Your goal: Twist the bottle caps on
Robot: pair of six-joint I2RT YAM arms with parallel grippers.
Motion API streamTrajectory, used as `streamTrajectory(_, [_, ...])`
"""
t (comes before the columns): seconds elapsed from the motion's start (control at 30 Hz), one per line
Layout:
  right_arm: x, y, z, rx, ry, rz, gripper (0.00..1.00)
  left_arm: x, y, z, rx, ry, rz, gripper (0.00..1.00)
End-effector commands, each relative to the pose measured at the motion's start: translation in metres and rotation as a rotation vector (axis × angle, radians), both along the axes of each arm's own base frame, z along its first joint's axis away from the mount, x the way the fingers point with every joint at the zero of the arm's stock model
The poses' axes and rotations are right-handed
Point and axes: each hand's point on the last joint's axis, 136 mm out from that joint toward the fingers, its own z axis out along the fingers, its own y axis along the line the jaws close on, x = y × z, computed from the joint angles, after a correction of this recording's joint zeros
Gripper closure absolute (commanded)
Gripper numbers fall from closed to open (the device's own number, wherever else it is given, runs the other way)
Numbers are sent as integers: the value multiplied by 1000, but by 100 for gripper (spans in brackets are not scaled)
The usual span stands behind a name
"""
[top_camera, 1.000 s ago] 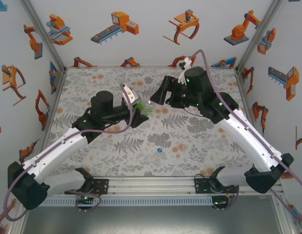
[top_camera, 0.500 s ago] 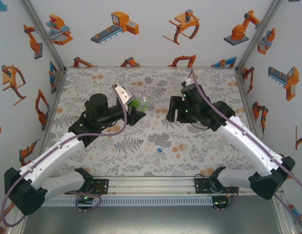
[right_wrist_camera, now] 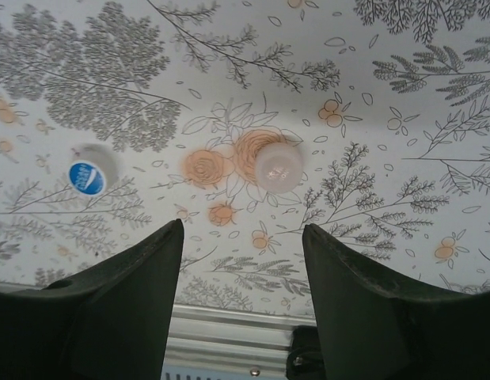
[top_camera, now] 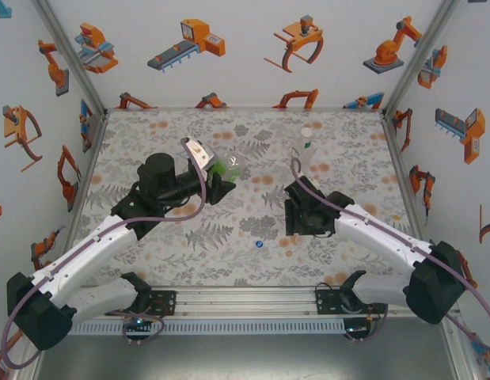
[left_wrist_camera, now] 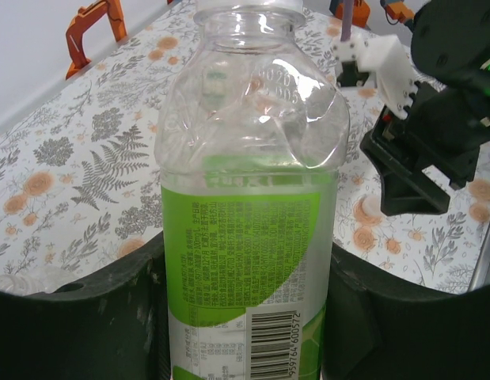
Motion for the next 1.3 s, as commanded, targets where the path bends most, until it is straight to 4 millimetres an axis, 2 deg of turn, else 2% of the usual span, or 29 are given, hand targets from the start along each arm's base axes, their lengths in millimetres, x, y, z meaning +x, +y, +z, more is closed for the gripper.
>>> streamTrajectory(0.0, [7, -6, -10, 16, -30, -68, 44, -2, 2, 6, -19, -7, 2, 100])
streamTrajectory(0.17, [3, -14, -32, 17, -6, -102, 47, -1, 2, 4, -19, -4, 6, 100])
streamTrajectory(0.33, [2, -18, -45, 15, 9, -113, 48, 1, 1, 4, -21, -2, 7, 100])
streamTrajectory(0.77, [7, -16, -64, -4, 43, -113, 56, 0, 0, 5, -41, 12, 6, 100])
streamTrajectory(1.27, [6, -18, -75, -27, 65, -106, 58, 1, 0, 4, -38, 17, 9, 100])
